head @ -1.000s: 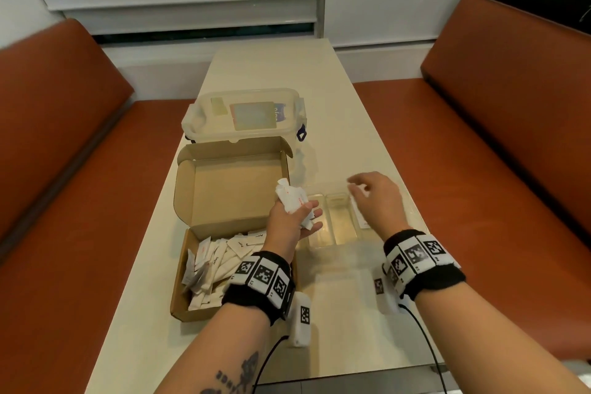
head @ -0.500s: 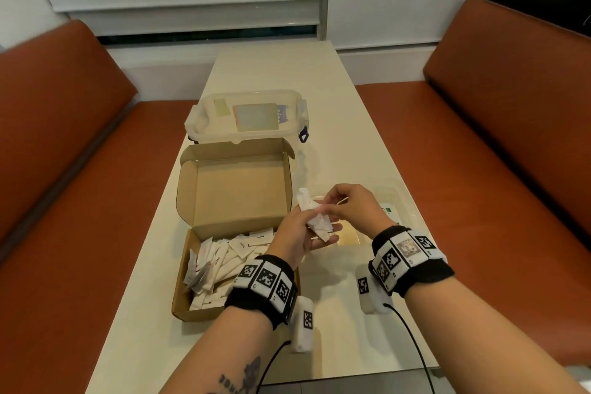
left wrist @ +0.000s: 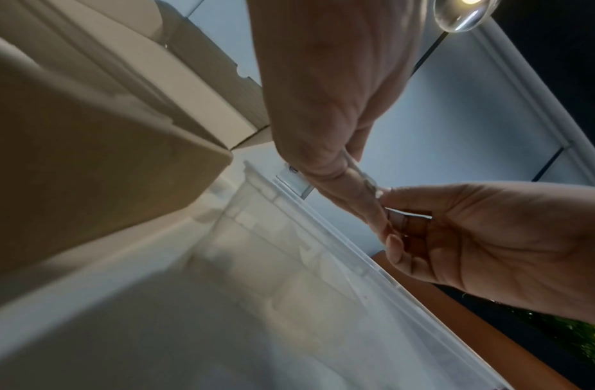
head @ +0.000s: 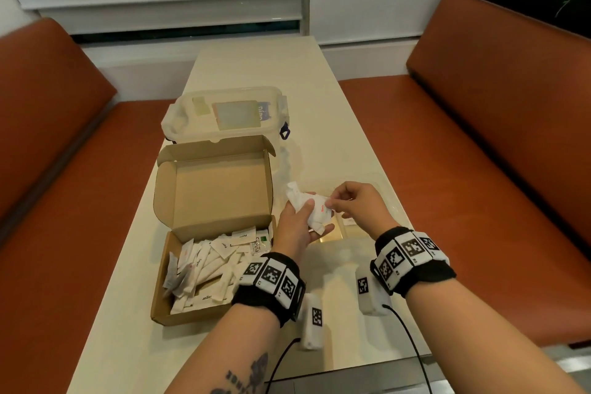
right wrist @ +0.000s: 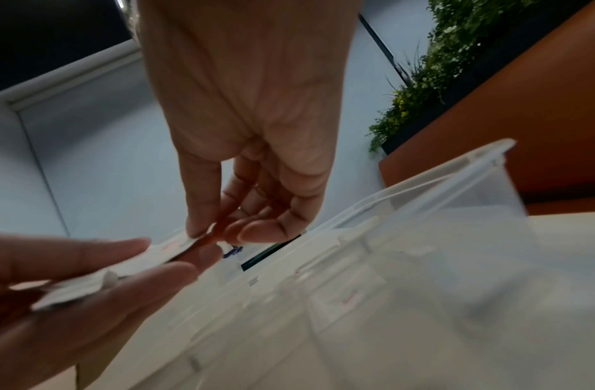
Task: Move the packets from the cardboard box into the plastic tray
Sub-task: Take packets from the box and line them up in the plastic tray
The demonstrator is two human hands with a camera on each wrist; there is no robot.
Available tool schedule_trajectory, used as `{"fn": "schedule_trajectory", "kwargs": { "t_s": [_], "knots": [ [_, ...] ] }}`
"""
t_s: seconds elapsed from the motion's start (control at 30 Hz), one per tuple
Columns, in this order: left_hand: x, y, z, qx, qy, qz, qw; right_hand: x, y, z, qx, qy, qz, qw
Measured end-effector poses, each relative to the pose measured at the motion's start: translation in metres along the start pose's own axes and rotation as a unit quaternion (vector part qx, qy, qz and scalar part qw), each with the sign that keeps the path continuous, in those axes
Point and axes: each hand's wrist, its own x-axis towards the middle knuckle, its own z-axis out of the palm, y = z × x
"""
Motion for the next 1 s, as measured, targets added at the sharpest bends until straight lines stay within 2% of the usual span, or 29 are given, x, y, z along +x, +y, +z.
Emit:
{"fn": "schedule_trajectory", "kwargs": {
  "t_s": [0.1,0.17,0.27,0.33,0.43,0.6,0.67,0.73,0.83,0.93,1.0],
  "knots": [
    [0.003,-0.002,0.003,0.011,0.032,0.017,0.999,-0.001,0.006,-0.006,0.022,0.024,0.017,0.999],
    [0.005,-0.002,0.006,0.021,0.046,0.024,0.998,-0.002,0.009,-0.01,0.074,0.046,0.031,0.996],
    [0.005,-0.004,0.011,0.036,0.045,0.027,0.998,-0.001,0.012,-0.014,0.141,0.051,0.052,0.987],
    [0.005,-0.005,0.015,0.056,0.036,0.033,0.997,0.0,0.014,-0.014,0.142,0.044,0.058,0.987],
    [0.007,-0.005,0.016,0.079,0.04,0.046,0.995,0.0,0.015,-0.015,0.091,0.025,0.051,0.994],
    [0.009,-0.008,0.014,0.104,0.046,0.043,0.993,0.004,0.013,-0.018,-0.017,-0.003,-0.015,1.0],
    [0.01,-0.009,0.015,0.094,0.054,0.045,0.993,0.009,0.013,-0.021,-0.038,0.009,-0.02,0.999],
    [0.011,-0.008,0.015,0.066,0.064,0.045,0.995,0.014,0.015,-0.026,-0.064,0.05,-0.014,0.997],
    [0.01,-0.008,0.012,0.033,0.075,0.058,0.995,0.021,0.02,-0.033,-0.15,0.095,-0.013,0.984],
    [0.011,-0.008,0.012,0.021,0.072,0.059,0.995,0.024,0.025,-0.034,-0.296,0.05,-0.003,0.954],
    [0.011,-0.008,0.012,0.018,0.07,0.053,0.996,0.025,0.03,-0.032,-0.339,0.022,0.01,0.941]
  ]
}}
